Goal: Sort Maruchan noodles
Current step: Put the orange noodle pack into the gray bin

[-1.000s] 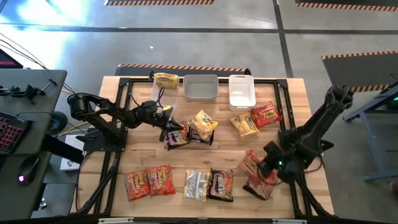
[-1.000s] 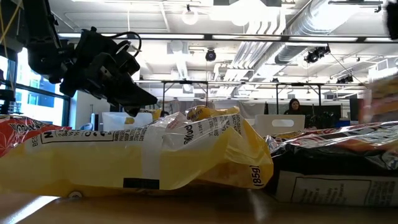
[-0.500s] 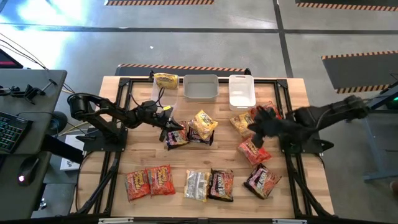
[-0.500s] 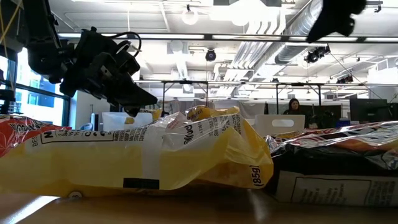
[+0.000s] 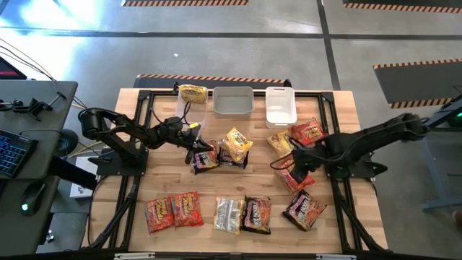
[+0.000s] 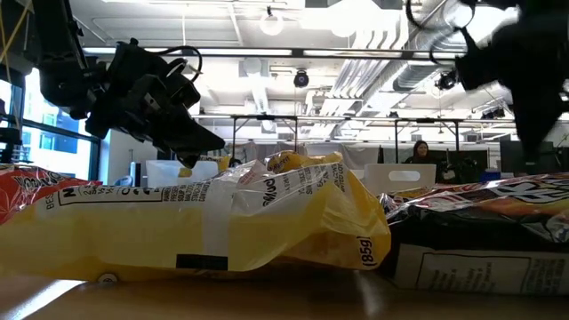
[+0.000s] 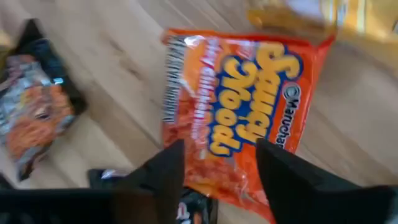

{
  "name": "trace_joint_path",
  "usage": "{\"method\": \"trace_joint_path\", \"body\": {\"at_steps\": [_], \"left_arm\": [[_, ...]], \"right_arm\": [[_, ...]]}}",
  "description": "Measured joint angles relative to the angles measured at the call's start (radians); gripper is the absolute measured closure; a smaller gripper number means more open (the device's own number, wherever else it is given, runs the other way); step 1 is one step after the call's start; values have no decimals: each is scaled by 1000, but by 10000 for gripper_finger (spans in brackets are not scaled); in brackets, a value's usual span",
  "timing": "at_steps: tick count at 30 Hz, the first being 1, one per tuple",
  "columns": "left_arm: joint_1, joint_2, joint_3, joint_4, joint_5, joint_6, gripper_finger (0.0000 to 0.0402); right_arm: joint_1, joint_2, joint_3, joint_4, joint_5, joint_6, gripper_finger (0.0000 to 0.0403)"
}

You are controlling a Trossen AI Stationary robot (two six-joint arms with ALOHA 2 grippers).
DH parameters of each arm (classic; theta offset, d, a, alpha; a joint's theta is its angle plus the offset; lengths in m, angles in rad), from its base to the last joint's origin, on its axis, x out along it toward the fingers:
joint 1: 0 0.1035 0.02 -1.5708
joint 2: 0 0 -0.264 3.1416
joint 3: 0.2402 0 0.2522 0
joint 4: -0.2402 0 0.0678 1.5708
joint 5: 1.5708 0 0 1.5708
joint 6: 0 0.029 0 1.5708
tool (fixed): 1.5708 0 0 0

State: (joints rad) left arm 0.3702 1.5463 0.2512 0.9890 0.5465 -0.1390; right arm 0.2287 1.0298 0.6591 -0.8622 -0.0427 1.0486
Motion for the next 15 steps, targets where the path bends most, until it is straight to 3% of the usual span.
{"method": "trace_joint_path", "body": {"at_steps": [6,11,15], "left_arm": [[-8,0,0,-1,0,-16,401],[-17,0,0,-3,3,-60,401],[-34,0,0,-3,4,-60,401]], "right_arm": [[10,-89,-135,115,57,73,166],[-15,-131,-237,129,46,126,163],[-19,-136,-327,321,14,145,162]]}}
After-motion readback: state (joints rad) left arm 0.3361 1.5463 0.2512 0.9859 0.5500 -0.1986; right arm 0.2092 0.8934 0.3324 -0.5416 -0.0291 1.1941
